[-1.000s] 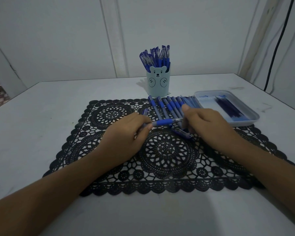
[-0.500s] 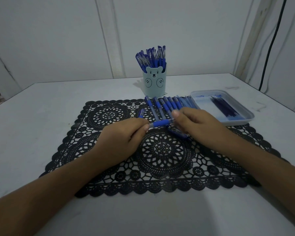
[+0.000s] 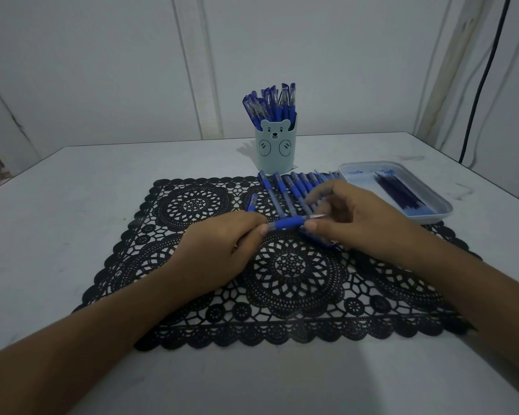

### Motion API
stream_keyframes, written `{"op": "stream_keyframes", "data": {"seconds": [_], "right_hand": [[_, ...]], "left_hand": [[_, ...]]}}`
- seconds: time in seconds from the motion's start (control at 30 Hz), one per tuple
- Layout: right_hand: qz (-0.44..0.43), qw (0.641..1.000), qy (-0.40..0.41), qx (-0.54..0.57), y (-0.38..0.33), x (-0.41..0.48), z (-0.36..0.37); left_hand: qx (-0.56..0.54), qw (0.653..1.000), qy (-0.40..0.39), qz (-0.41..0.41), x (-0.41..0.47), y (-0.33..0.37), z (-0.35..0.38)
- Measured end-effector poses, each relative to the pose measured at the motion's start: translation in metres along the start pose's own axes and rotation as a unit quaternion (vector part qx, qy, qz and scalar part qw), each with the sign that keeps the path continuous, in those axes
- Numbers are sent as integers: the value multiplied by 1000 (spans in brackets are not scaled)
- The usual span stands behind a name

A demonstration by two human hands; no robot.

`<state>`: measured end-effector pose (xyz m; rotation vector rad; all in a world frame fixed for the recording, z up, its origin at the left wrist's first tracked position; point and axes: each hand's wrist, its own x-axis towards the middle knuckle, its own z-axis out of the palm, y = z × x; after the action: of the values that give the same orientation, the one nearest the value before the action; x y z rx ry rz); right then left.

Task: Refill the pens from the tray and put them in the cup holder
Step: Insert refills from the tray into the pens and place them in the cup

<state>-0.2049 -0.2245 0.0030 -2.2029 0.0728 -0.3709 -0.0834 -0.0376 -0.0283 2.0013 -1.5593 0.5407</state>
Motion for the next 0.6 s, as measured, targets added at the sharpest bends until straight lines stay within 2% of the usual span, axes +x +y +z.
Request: {"op": "stream_keyframes", "data": {"seconds": [0.23,0.33,0.47,0.6], "right_hand": [[20,1000,9,-13,-3,-1,5],[-17,999,50,-2,-2,0,4],[-7,990,141,13,4,4,-1],[-8,986,164,9,5,4,0]], "left_hand": [[10,1000,1,4,0,-1,1],[-4,999,-1,-48,1,-1,1],[-31,990,-16,-138,3,-4,1],[-39,987,-19,-155,4,-4,0]]}}
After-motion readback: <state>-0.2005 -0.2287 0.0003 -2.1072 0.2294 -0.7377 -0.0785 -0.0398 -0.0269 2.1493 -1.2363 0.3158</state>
